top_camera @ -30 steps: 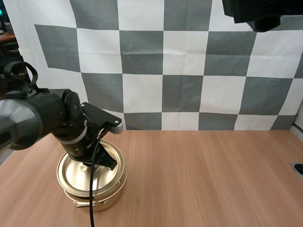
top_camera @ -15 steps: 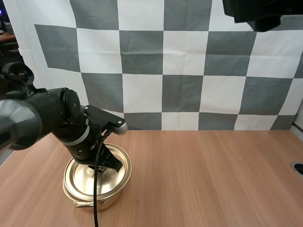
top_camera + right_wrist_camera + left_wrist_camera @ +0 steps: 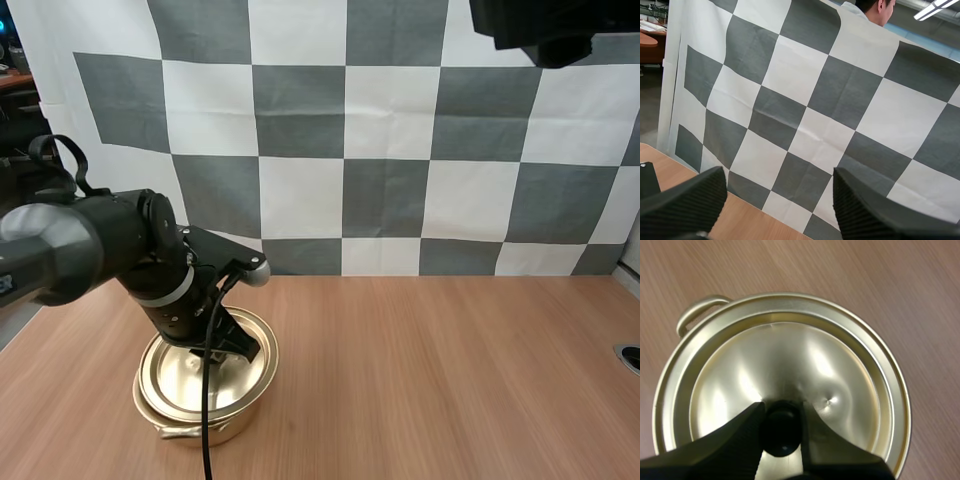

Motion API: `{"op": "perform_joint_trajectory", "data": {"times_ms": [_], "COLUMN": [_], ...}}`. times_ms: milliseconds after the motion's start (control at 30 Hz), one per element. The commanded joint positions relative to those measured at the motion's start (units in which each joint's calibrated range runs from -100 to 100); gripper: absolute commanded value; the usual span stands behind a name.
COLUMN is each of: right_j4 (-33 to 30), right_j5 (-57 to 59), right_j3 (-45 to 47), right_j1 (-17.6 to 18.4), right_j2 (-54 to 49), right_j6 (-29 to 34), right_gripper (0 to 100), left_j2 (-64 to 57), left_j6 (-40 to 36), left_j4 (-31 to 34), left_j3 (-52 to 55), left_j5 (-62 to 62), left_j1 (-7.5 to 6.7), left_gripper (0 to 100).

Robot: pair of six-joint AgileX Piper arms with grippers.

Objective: Open the pot, put the car inside, and close it

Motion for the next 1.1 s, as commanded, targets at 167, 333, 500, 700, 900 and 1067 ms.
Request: {"op": "perform_joint_trajectory", "data": {"times_ms": [167,333,500,700,900,1067], "right_j4": [0.05,0.05,0.27,0.27,0.27,0.27], "right_j5": [0.0,0.0,0.0,0.0,0.0,0.0], "right_j3": [0.0,0.0,0.0,0.0,0.0,0.0], "right_j1": [-0.01,-0.01,-0.01,-0.01,-0.01,-0.01], "right_j2": [-0.27,-0.27,-0.33,-0.33,-0.33,-0.33], "right_j6": [0.04,0.04,0.04,0.04,0.04,0.04], "right_gripper": [100,100,100,100,100,100], "left_j2": [0.84,0.84,0.84,0.84,0.84,0.84], "left_j6": [-1.02,-2.85,-3.19,-3.4,-3.53,-3.61], "left_j4": [0.75,4.02,4.25,4.25,4.25,4.25], "left_j3": [-0.03,-0.03,-0.03,-0.03,-0.03,-0.03], "left_j5": [-1.94,-2.72,-2.18,-1.78,-1.23,-0.68], "left_j1": [0.01,0.01,0.01,0.01,0.01,0.01], "left_gripper": [0,0,0,0,0,0]}}
